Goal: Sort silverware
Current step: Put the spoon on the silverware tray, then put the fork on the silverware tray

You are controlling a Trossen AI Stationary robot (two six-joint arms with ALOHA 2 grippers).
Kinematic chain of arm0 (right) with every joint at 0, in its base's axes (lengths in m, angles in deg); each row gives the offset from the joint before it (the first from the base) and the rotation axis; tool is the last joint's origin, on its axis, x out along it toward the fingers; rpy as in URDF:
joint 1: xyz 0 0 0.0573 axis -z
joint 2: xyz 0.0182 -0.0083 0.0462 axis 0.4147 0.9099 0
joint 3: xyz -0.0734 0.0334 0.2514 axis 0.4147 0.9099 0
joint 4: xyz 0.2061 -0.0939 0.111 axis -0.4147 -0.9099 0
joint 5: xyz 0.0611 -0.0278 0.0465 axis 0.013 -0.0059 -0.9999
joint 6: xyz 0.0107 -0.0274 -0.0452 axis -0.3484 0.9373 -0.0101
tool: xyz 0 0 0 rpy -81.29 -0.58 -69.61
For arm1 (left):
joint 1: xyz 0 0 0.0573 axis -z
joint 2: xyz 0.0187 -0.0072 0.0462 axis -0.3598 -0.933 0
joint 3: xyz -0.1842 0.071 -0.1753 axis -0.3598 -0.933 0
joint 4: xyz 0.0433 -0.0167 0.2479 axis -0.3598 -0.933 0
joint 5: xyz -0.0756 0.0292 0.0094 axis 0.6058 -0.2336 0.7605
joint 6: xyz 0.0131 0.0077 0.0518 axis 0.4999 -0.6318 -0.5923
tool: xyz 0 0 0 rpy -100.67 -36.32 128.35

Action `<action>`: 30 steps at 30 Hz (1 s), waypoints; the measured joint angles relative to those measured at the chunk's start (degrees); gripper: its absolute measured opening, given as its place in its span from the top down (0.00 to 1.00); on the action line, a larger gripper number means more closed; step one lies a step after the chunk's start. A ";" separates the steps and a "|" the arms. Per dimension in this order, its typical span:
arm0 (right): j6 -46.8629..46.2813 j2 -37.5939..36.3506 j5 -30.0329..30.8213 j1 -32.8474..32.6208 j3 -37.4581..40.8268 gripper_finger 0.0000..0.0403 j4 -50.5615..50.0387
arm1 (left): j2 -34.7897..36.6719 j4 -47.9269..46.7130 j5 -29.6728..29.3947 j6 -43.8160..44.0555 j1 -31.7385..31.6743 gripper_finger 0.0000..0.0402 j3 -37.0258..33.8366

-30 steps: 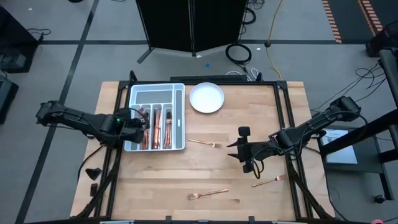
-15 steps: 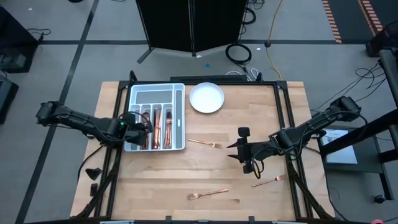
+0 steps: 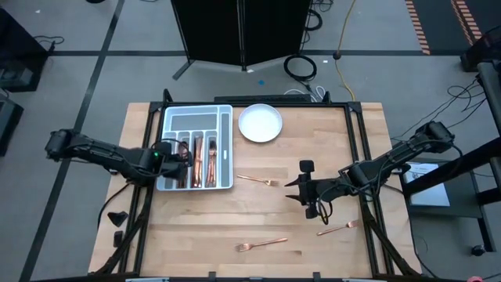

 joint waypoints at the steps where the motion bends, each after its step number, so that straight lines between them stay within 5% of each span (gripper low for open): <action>1: -0.16 0.00 -0.01 0.00 0.00 0.64 0.00 | -0.02 0.02 0.02 -1.01 -0.48 0.94 0.00; 12: -0.32 0.00 -0.01 0.00 0.00 0.64 0.03 | 0.00 0.38 3.03 -14.62 -4.89 0.61 0.02; 22: -0.81 0.00 0.01 0.01 -0.01 0.64 0.28 | 0.11 0.72 -1.46 -25.80 -5.68 0.56 5.98; 30: -5.47 0.00 -2.85 0.02 -0.02 0.64 -0.98 | -1.48 32.63 3.16 -53.75 -5.19 0.56 8.33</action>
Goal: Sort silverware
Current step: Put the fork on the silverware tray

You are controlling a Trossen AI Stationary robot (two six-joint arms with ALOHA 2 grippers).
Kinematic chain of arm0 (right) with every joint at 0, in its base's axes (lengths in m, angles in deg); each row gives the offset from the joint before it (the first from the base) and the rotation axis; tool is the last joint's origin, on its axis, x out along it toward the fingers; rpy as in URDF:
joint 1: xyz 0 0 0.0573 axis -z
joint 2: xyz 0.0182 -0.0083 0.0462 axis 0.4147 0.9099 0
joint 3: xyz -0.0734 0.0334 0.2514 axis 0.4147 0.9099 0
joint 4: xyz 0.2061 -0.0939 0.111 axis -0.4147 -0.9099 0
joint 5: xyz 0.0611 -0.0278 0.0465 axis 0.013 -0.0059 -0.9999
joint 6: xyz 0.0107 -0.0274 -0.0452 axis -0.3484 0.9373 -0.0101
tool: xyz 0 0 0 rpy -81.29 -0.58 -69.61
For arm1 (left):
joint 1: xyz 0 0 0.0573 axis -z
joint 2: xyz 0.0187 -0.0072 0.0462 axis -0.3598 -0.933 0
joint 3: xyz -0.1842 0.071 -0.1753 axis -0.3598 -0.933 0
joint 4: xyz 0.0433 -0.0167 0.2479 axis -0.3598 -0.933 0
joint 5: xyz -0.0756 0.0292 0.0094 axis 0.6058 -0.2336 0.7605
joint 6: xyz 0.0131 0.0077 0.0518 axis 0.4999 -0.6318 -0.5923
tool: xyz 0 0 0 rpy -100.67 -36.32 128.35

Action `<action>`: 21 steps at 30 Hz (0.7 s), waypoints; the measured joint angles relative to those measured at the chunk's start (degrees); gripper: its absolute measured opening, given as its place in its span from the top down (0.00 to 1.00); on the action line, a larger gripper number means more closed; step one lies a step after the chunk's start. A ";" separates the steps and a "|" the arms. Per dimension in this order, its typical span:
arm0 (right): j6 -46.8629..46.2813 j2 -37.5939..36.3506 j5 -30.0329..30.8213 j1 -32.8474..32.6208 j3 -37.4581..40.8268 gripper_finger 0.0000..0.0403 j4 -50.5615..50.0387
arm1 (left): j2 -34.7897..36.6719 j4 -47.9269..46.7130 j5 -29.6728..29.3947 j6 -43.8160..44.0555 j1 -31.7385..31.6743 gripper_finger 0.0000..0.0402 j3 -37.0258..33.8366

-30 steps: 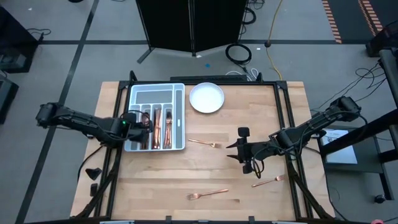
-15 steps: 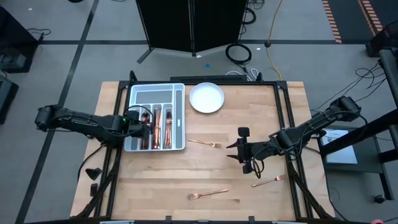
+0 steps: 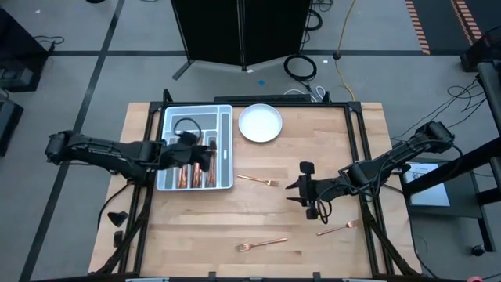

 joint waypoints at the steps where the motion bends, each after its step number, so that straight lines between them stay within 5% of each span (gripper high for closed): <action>1: -1.26 0.00 -1.14 0.00 0.00 0.64 -0.39 | -0.96 4.45 1.14 -3.73 0.29 0.56 0.00; 12: -12.78 0.00 -8.89 -0.01 -0.04 0.64 -7.43 | -24.12 39.20 16.42 -38.30 2.33 0.56 0.19; 21: -13.79 0.00 -8.81 -0.01 -0.04 0.64 -8.53 | -44.08 40.85 24.47 -48.80 0.16 0.56 13.90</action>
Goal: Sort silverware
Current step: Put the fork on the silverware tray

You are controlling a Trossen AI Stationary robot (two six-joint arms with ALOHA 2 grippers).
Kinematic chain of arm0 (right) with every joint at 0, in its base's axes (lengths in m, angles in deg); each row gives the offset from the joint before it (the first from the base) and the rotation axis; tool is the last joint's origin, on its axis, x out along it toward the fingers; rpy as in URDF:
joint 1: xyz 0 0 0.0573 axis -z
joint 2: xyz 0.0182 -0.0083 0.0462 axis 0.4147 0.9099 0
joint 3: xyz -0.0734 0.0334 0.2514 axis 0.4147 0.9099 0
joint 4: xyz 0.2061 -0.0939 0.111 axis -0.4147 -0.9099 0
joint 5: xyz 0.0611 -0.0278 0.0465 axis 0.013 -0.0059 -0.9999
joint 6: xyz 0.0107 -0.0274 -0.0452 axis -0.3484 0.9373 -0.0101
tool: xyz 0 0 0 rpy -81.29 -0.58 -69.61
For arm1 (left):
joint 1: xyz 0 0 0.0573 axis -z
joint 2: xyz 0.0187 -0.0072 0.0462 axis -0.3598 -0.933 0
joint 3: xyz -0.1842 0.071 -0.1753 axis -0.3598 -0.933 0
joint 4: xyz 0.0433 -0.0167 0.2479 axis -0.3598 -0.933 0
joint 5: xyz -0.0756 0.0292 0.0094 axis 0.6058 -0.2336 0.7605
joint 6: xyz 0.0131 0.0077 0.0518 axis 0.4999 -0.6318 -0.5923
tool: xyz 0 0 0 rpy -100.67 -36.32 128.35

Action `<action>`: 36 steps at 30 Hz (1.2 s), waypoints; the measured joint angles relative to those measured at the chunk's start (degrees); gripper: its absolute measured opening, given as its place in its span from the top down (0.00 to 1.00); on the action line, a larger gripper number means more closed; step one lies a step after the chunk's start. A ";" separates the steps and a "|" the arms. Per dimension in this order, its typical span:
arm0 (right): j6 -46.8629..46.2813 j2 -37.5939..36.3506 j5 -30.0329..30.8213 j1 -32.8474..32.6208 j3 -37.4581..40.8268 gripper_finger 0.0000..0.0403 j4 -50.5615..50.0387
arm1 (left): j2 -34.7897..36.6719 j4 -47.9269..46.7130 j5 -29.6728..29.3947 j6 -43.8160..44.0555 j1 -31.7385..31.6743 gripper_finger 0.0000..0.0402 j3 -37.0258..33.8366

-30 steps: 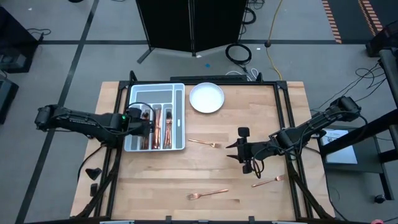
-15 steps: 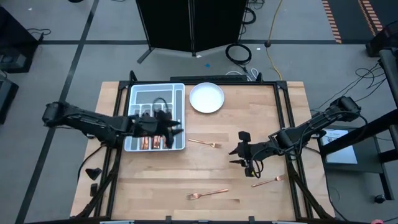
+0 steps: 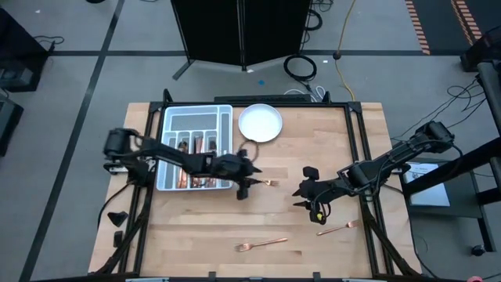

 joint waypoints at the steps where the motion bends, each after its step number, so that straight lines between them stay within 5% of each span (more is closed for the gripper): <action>1: 0.00 0.00 0.02 0.01 0.00 0.64 -0.03 | -1.94 -1.04 0.72 -0.96 -0.29 0.56 1.93; 8: -0.17 0.01 0.04 -0.05 0.00 0.64 -0.03 | -9.86 -13.96 1.12 -6.43 -3.13 0.56 11.01; 30: 1.55 0.02 0.06 -0.05 0.00 0.64 -0.42 | -14.83 -17.78 5.90 -8.13 -4.13 0.57 11.30; 36: 1.57 0.02 0.17 -0.05 0.00 0.64 -0.37 | -15.04 -17.90 6.08 -9.48 -3.77 0.71 11.32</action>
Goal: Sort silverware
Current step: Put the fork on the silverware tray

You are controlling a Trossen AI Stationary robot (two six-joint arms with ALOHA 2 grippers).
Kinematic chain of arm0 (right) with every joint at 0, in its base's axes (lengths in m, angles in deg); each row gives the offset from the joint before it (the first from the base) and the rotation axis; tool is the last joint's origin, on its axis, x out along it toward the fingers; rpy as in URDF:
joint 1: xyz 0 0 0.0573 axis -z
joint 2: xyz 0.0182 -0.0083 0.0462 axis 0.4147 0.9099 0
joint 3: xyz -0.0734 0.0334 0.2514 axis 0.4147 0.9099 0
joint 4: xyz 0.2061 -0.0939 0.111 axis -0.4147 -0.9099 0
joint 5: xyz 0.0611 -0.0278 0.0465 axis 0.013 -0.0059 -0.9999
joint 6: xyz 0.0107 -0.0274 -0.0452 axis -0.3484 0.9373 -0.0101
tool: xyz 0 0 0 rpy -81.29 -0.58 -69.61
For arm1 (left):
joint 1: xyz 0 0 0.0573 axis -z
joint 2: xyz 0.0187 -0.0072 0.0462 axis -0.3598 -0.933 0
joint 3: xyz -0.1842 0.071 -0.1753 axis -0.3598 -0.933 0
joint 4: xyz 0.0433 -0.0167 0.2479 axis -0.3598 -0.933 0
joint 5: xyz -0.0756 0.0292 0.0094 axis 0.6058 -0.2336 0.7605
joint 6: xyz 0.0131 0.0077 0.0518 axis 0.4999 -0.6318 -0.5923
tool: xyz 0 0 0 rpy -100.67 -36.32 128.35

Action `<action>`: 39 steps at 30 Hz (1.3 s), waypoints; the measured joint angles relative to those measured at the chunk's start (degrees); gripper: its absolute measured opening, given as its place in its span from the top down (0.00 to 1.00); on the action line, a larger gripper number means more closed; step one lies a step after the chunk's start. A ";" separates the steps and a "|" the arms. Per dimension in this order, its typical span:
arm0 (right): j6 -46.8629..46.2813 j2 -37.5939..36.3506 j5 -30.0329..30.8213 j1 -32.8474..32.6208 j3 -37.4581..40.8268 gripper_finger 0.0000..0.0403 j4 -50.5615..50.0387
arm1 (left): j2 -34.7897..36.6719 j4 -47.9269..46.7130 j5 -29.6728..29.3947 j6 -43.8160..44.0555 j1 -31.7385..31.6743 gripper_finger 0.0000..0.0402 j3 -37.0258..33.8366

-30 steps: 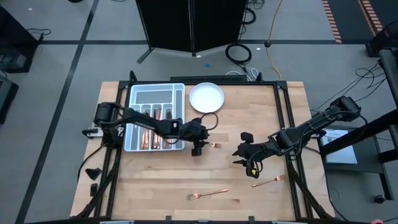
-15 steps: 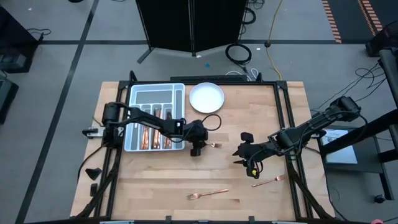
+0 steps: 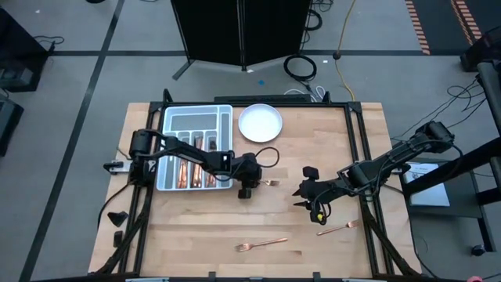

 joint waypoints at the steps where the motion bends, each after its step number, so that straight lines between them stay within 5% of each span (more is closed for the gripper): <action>1: -0.01 0.00 0.00 0.00 0.02 0.64 0.00 | -0.01 -0.05 0.01 -0.04 0.01 0.76 0.00; 6: -0.02 0.00 0.00 0.00 0.02 0.64 0.04 | -0.03 -0.10 0.01 0.11 0.01 0.96 0.00; 15: -0.22 0.00 0.00 0.00 0.02 0.64 0.17 | 0.93 6.02 -0.56 2.00 -0.29 0.99 -0.28; 27: -0.09 0.00 -0.02 0.00 0.04 0.64 0.17 | 6.55 7.33 -4.84 35.07 -3.80 1.00 0.26; 33: -0.06 0.00 -0.04 -0.27 0.07 0.64 0.00 | 9.88 5.17 -6.71 45.26 -6.10 1.00 0.28; 39: -0.06 0.00 -0.04 -2.06 0.07 0.64 -0.07 | 13.16 -4.02 -15.49 51.78 -7.85 1.00 0.31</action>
